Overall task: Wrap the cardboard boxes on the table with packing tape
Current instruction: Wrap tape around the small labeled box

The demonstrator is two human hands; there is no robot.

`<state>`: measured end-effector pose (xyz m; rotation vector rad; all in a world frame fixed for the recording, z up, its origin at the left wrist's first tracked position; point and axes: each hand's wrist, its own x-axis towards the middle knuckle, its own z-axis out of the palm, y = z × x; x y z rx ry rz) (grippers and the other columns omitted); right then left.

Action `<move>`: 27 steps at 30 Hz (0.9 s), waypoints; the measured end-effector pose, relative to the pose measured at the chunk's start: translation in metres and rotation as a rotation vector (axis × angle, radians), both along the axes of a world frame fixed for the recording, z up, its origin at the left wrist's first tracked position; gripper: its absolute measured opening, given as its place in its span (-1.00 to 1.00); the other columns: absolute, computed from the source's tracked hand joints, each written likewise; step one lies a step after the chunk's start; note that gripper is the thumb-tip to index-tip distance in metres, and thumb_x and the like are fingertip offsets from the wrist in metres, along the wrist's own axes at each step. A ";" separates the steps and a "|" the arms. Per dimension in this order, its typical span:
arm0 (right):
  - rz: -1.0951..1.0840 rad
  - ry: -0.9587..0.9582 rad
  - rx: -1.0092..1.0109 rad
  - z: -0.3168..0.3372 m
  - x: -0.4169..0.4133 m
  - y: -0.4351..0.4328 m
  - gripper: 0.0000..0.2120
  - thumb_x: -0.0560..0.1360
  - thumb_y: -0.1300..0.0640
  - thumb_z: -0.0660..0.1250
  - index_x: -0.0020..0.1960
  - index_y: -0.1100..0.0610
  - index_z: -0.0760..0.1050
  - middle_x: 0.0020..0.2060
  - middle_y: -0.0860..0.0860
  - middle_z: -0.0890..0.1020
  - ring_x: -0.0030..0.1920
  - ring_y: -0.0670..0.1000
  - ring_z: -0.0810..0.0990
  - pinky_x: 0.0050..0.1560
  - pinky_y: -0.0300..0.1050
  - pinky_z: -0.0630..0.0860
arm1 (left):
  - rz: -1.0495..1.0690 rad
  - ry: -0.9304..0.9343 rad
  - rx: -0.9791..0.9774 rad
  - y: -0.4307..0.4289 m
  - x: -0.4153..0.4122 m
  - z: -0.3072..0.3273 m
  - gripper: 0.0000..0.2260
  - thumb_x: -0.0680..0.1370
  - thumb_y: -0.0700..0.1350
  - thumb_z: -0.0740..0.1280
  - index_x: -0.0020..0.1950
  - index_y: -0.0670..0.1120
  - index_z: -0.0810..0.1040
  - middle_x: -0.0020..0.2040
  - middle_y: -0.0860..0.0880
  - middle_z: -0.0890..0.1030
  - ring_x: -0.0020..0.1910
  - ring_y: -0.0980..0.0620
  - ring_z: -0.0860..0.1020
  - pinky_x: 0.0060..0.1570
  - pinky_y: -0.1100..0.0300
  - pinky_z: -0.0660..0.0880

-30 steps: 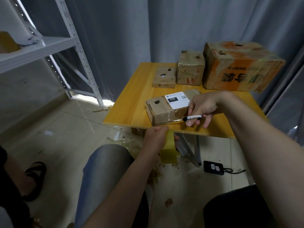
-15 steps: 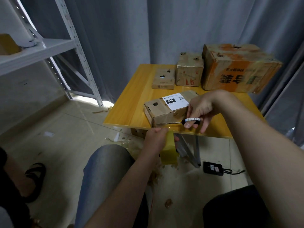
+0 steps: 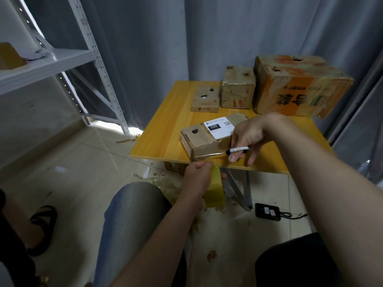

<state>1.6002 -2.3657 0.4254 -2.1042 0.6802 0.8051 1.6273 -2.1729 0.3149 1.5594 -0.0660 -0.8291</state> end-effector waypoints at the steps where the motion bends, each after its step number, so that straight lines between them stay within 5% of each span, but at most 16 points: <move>1: -0.006 -0.022 -0.002 -0.002 0.001 0.000 -0.36 0.18 0.13 0.69 0.18 0.37 0.64 -0.23 0.12 0.67 -0.15 0.02 0.69 -0.13 -0.05 0.71 | -0.002 0.000 -0.007 0.000 -0.001 0.000 -0.72 0.69 -0.02 0.27 0.34 -0.13 0.51 -0.21 -0.09 0.76 -0.33 -0.01 0.72 -0.29 0.11 0.63; 9: -0.033 -0.069 -0.019 -0.005 0.006 -0.002 -0.31 0.08 0.15 0.72 0.13 0.37 0.63 -0.31 0.14 0.67 -0.28 0.01 0.72 -0.24 -0.19 0.67 | -0.005 0.011 -0.017 0.000 -0.001 -0.003 -0.79 0.69 -0.02 0.27 0.25 -0.09 0.52 -0.21 -0.10 0.76 -0.32 -0.02 0.73 -0.31 0.12 0.63; 17: 0.078 0.092 -0.188 -0.001 0.005 0.006 -0.49 0.32 0.06 0.68 0.16 0.31 0.69 -0.15 0.10 0.72 0.07 0.10 0.64 0.16 0.11 0.68 | -0.063 0.017 0.006 0.001 -0.006 -0.007 -0.84 0.68 -0.01 0.28 0.10 -0.06 0.59 -0.20 -0.12 0.76 -0.30 -0.08 0.73 -0.22 0.06 0.64; 22: 0.049 0.062 -0.154 0.018 -0.010 0.005 -0.53 0.34 0.12 0.67 0.14 0.34 0.67 -0.29 0.12 0.68 -0.13 0.07 0.60 0.12 0.09 0.69 | -0.179 0.038 0.064 -0.001 -0.006 0.005 -0.85 0.66 -0.06 0.32 0.15 -0.12 0.57 -0.20 -0.21 0.75 -0.30 -0.14 0.72 0.01 -0.13 0.69; 27: -0.001 -0.159 -0.089 0.050 -0.036 -0.001 -0.58 0.24 0.11 0.71 0.02 0.23 0.69 -0.23 0.14 0.71 -0.18 0.02 0.66 0.04 0.03 0.71 | -0.331 0.000 0.056 -0.008 -0.009 0.028 -0.81 0.68 -0.11 0.32 0.07 -0.24 0.59 -0.21 -0.25 0.73 -0.34 -0.16 0.70 -0.25 0.03 0.67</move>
